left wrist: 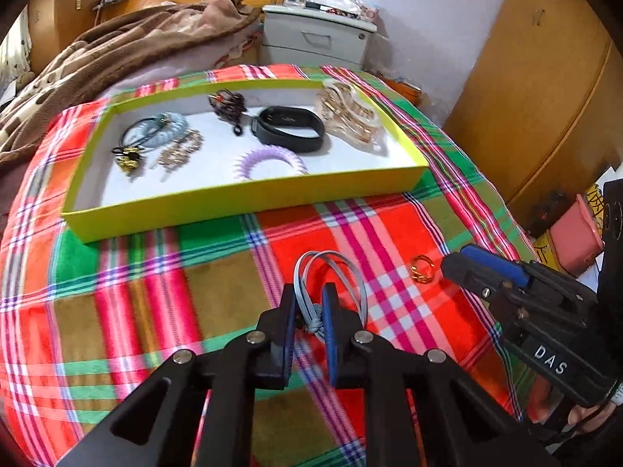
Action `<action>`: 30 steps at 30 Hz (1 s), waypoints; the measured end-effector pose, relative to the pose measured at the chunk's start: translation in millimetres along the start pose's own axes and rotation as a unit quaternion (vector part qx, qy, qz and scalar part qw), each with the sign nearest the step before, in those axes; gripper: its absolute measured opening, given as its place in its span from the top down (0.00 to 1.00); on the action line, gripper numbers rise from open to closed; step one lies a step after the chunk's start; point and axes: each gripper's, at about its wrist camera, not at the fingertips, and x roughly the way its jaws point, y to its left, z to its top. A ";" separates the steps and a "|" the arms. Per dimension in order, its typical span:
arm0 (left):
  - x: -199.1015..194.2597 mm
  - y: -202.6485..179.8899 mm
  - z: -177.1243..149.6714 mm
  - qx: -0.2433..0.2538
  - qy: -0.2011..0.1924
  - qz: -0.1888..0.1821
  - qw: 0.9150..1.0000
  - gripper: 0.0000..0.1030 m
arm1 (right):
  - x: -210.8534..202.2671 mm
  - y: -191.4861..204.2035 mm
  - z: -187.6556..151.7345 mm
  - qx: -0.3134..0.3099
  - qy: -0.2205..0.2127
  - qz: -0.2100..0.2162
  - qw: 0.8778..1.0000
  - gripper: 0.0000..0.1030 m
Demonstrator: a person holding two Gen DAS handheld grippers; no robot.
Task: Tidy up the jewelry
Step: 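Grasp the gold ring with the right tool while the left tool grasps the grey looped cable, then carry the grey cable and gold ring into the yellow box with both tools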
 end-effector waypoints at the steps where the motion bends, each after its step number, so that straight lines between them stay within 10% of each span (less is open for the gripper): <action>1: -2.2 3.5 -0.7 -0.004 -0.002 0.001 1.000 0.87 | 1.9 2.9 0.1 -0.006 0.003 -0.001 1.000 0.72; 30: -36.1 48.4 12.1 -0.031 -0.042 -0.003 0.999 0.87 | 0.9 26.7 13.0 -0.041 -0.009 -0.045 0.998 0.78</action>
